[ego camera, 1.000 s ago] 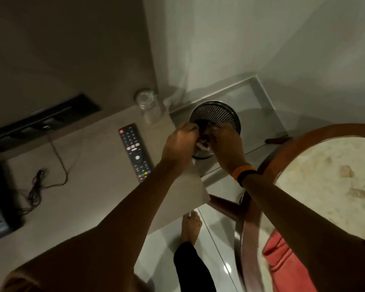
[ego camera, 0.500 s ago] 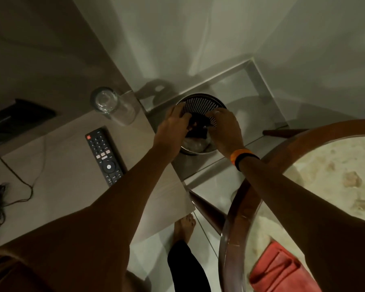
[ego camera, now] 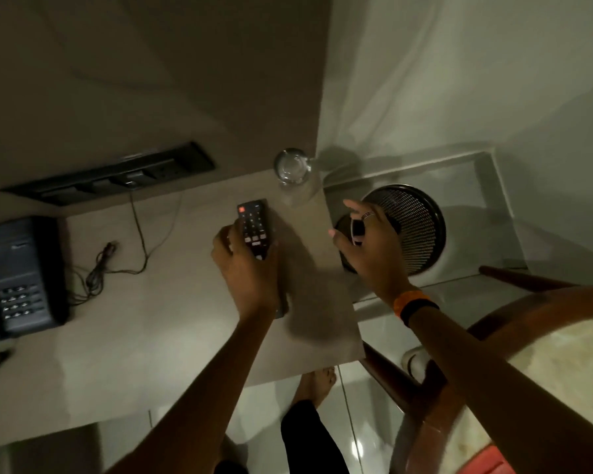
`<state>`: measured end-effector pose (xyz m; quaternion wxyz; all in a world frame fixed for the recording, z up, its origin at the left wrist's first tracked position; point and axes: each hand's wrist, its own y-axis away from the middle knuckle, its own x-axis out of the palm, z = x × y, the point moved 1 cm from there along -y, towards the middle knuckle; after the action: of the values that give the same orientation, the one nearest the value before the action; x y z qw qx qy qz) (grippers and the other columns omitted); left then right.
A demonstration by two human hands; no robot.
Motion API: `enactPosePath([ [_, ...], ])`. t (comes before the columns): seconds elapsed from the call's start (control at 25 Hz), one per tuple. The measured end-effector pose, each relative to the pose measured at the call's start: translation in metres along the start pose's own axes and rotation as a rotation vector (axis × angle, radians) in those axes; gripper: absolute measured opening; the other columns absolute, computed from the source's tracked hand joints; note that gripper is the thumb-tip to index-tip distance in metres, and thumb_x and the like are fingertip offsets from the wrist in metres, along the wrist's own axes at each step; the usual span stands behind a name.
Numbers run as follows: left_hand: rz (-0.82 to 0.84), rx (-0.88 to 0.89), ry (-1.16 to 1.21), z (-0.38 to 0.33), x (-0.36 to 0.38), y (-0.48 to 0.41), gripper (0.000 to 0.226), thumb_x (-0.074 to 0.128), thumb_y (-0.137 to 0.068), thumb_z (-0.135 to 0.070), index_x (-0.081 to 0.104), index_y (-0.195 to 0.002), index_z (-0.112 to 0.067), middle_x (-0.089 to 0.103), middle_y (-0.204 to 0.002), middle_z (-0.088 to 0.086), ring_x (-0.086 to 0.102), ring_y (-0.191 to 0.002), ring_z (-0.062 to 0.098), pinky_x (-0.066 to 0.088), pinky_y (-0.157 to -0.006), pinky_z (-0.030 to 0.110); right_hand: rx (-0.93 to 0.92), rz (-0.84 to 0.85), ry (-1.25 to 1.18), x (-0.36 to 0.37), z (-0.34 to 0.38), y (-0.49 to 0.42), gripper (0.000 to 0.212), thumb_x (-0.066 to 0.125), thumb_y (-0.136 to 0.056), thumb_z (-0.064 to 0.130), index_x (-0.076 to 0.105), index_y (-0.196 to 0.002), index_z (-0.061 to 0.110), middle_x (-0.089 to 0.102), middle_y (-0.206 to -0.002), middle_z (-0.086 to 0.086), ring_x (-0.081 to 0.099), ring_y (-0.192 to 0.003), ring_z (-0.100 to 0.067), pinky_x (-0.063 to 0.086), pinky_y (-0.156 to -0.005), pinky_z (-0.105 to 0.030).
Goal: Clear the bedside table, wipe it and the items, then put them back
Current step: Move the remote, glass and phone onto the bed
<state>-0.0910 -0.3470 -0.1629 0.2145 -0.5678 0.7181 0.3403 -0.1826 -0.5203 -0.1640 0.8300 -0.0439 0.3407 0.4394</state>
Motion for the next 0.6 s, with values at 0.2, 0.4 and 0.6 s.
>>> enactPosePath([
  [0.2, 0.147, -0.019, -0.267, 0.024, -0.012, -0.016, 0.082, 0.079, -0.080, -0.041, 0.038, -0.149, -0.026, 0.045, -0.143, 0.008, 0.044, -0.131, 0.029, 0.050, -0.093, 0.046, 0.067, 0.075, -0.092, 0.041, 0.038, -0.047, 0.095, 0.081, -0.075, 0.048, 0.029, -0.153, 0.030, 0.048, -0.151, -0.001, 0.053, -0.131, -0.016, 0.053, -0.102, -0.039],
  [0.4, 0.194, 0.117, -0.506, 0.020, -0.002, -0.034, 0.081, 0.071, -0.087, -0.044, 0.031, -0.151, -0.016, 0.049, -0.138, 0.011, 0.057, -0.118, 0.030, 0.053, -0.088, 0.042, 0.015, -0.047, 0.000, 0.072, 0.048, -0.069, 0.082, 0.077, -0.076, 0.055, 0.044, -0.141, 0.017, 0.062, -0.134, -0.005, 0.063, -0.119, -0.022, 0.053, -0.095, -0.031],
  [0.6, 0.208, 0.086, -0.445, 0.032, -0.025, -0.033, 0.093, 0.074, -0.087, -0.040, 0.017, -0.158, -0.023, 0.051, -0.136, 0.016, 0.063, -0.110, 0.032, 0.057, -0.089, 0.043, 0.004, -0.001, 0.104, 0.078, 0.052, -0.038, 0.085, 0.066, -0.071, 0.078, 0.055, -0.133, 0.021, 0.068, -0.122, 0.004, 0.066, -0.109, -0.012, 0.058, -0.090, -0.034],
])
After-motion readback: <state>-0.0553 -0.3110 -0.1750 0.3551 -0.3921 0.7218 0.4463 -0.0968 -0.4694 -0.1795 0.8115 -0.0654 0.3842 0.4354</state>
